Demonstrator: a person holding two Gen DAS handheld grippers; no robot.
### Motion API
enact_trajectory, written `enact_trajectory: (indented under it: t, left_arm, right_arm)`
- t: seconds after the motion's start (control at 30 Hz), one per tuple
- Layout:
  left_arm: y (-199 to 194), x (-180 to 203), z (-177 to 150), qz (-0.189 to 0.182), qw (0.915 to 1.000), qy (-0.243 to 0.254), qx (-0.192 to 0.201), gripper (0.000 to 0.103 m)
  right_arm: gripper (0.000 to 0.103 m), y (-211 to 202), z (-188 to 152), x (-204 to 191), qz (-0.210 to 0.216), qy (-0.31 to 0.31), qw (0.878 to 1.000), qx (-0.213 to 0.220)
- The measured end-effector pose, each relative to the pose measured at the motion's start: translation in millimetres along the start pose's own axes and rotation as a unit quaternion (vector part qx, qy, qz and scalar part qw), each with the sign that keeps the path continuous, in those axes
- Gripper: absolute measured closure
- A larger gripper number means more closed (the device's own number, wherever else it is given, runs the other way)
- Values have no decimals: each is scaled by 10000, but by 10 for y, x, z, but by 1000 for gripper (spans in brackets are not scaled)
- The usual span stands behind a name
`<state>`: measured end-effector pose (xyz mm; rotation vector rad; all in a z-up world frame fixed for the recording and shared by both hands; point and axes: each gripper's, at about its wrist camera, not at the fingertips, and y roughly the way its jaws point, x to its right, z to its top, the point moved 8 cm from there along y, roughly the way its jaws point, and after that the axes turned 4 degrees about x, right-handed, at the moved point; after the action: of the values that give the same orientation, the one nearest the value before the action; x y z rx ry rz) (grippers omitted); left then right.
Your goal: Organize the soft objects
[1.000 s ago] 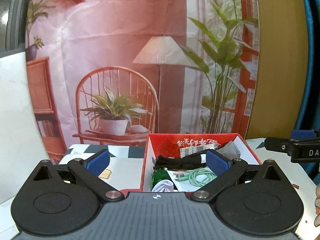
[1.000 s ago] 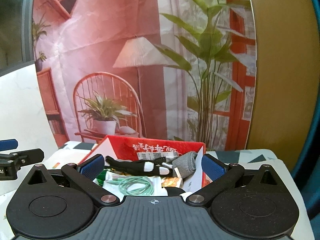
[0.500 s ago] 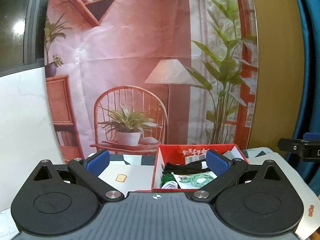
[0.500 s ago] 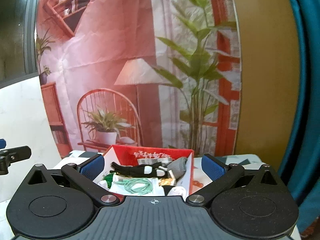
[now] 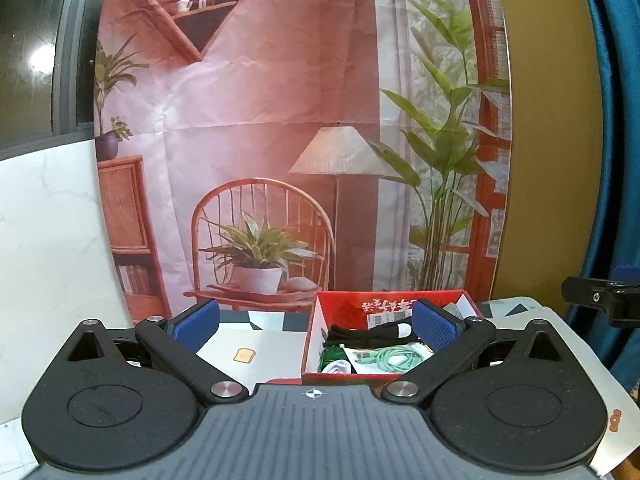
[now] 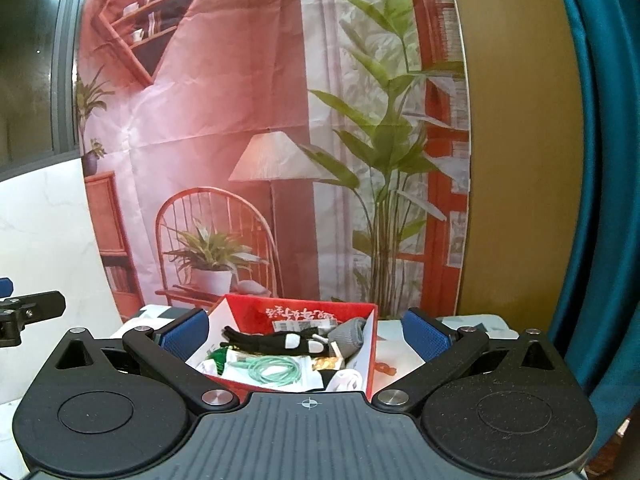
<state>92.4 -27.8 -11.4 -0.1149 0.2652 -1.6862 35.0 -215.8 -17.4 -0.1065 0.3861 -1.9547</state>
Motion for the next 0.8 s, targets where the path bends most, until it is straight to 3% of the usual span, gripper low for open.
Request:
enact_trajectory:
  t: [0.8]
  left_arm:
    - [0, -53, -18, 13, 10000, -56, -9, 0]
  right_arm:
    - [0, 19, -42, 5, -39, -41, 10000, -56]
